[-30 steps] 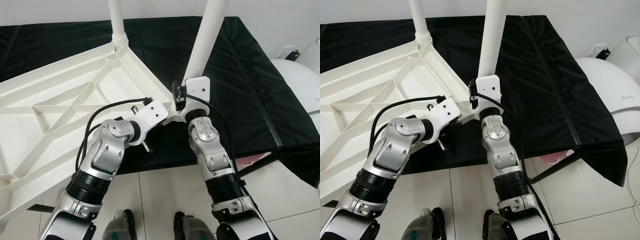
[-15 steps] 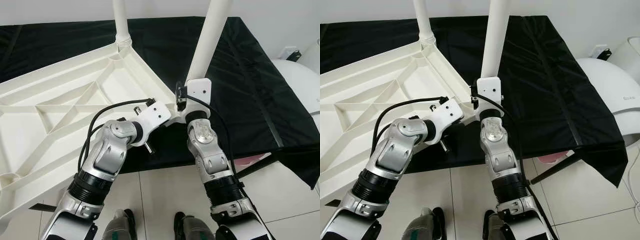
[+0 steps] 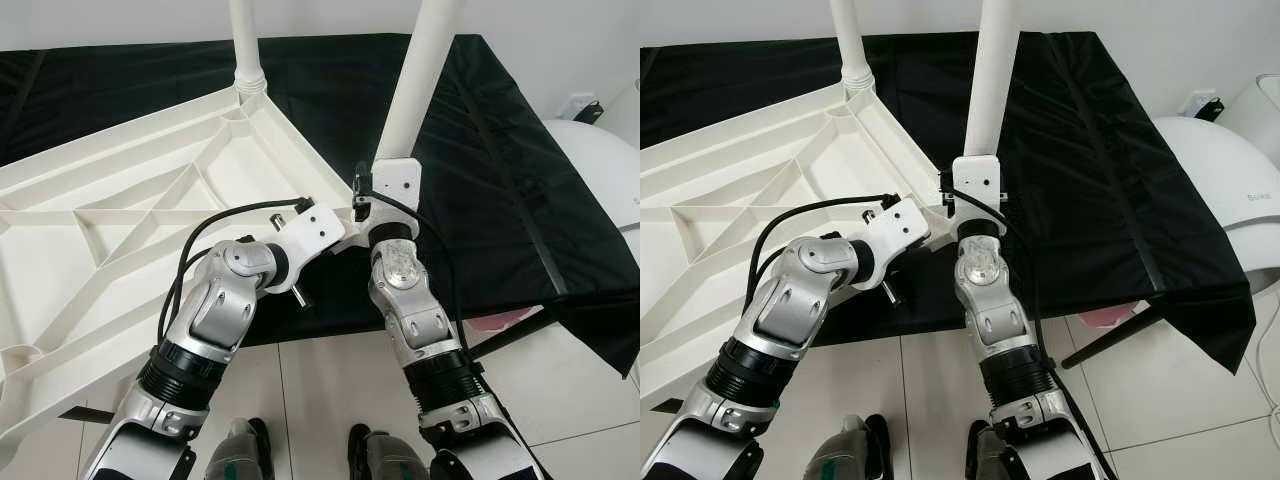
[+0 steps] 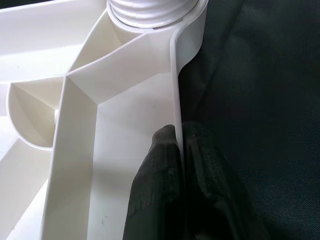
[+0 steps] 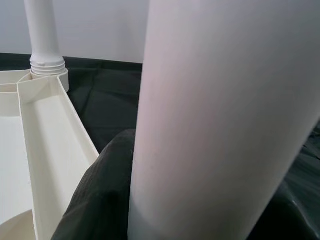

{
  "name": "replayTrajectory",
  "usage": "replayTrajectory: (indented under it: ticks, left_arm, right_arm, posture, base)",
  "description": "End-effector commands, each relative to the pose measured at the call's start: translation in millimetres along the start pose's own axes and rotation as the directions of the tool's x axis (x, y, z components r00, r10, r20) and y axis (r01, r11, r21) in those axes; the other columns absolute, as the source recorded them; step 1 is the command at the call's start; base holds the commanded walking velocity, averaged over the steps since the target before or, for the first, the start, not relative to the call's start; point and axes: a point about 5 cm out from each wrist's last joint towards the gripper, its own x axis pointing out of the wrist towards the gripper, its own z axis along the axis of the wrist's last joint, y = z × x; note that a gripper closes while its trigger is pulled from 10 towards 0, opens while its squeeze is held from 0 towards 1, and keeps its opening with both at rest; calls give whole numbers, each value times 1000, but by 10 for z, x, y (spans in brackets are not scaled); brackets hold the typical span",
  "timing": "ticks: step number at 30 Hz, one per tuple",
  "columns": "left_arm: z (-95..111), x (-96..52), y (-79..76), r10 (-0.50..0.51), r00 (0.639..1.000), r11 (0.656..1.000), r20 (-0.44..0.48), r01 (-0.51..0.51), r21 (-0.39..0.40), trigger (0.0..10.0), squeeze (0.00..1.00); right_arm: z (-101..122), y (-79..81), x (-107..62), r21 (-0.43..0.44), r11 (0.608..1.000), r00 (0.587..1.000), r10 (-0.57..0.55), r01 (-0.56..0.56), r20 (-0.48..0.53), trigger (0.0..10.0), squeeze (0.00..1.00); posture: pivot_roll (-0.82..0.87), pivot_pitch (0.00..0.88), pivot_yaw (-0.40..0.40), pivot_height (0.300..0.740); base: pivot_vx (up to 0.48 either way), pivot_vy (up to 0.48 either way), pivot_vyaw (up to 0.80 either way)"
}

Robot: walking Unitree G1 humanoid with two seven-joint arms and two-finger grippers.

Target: Building children table

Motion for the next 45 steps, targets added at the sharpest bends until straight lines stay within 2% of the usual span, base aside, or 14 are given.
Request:
replayTrajectory:
  ticks: [1, 13, 14, 15, 16, 20, 21, 34, 35, 38, 39, 41, 42, 45]
  left_arm:
    - [64, -68, 53, 94, 995, 995, 24, -95, 30, 10000, 0]
    - [77, -58, 54, 90, 996, 995, 26, -91, 35, 10000, 0]
    - [85, -59, 54, 90, 996, 995, 28, -91, 35, 10000, 0]
    - [85, -59, 54, 90, 996, 995, 28, -91, 35, 10000, 0]
    - [85, -57, 53, 90, 996, 995, 28, -91, 35, 10000, 0]
    - [85, -55, 49, 91, 995, 995, 28, -92, 33, 10000, 0]
    - [86, -54, 46, 90, 996, 995, 29, -91, 33, 10000, 0]
    - [89, -45, 42, 92, 995, 995, 32, -93, 31, 10000, 0]
    - [90, -45, 43, 92, 995, 995, 32, -93, 31, 10000, 0]
    - [90, -45, 43, 92, 995, 995, 32, -93, 31, 10000, 0]
    - [91, -45, 44, 94, 995, 995, 33, -95, 30, 10000, 0]
    - [91, -45, 44, 94, 995, 995, 33, -95, 30, 10000, 0]
    - [91, -47, 46, 94, 995, 995, 33, -95, 28, 10000, 0]
    - [88, -51, 50, 96, 995, 995, 31, -97, 26, 10000, 0]
  right_arm:
    - [-267, -63, -54, 17, 993, 982, -114, 118, -152, 10000, 0]
    - [-276, -89, -66, 23, 992, 982, -123, 128, -147, 10000, 0]
    - [-270, -93, -63, 27, 991, 982, -123, 128, -144, 10000, 43]
    - [-270, -93, -63, 27, 991, 982, -123, 128, -144, 10000, 43]
    - [-270, -87, -64, 50, 992, 983, -107, 116, -148, 10000, 1000]
    - [-247, -84, -54, 32, 993, 985, -108, 114, -137, 10000, 1000]
    - [-236, -78, -45, 22, 994, 987, -101, 105, -128, 10000, 0]
    - [-199, -37, -24, 22, 997, 992, -66, 69, -106, 10000, 0]
    - [-188, -30, -19, 25, 998, 993, -60, 63, -99, 4627, 0]
    - [-188, -30, -19, 25, 998, 993, -60, 63, -99, 4627, 0]
    - [-173, -36, -9, 27, 998, 994, -61, 64, -92, 0, 0]
    - [-173, -36, -9, 27, 998, 994, -61, 64, -92, 0, 0]
    - [-167, -42, 2, 23, 998, 994, -60, 62, -91, 10000, 0]
    - [-159, -50, 15, 15, 998, 995, -56, 58, -88, 10000, 0]
  posture:
    - [-95, 218, -24, 740]
    - [-97, 216, -22, 740]
    - [-97, 216, -22, 740]
    - [-97, 216, -22, 740]
    - [-100, 205, -25, 740]
    - [-100, 205, -25, 740]
    - [-99, 200, -27, 740]
    - [-99, 193, -31, 740]
    - [-99, 193, -31, 740]
    - [-99, 193, -31, 740]
    - [-101, 194, -32, 740]
    - [-101, 194, -32, 740]
    - [-102, 197, -32, 740]
    - [-103, 201, -33, 740]
  base:
    - [0, 0, 0]
    - [0, 0, 0]
    - [0, 0, 0]
    - [0, 0, 0]
    - [0, 0, 0]
    - [0, 0, 0]
    - [0, 0, 0]
    - [0, 0, 0]
    - [0, 0, 0]
    - [0, 0, 0]
    - [0, 0, 0]
    - [0, 0, 0]
    - [0, 0, 0]
    - [0, 0, 0]
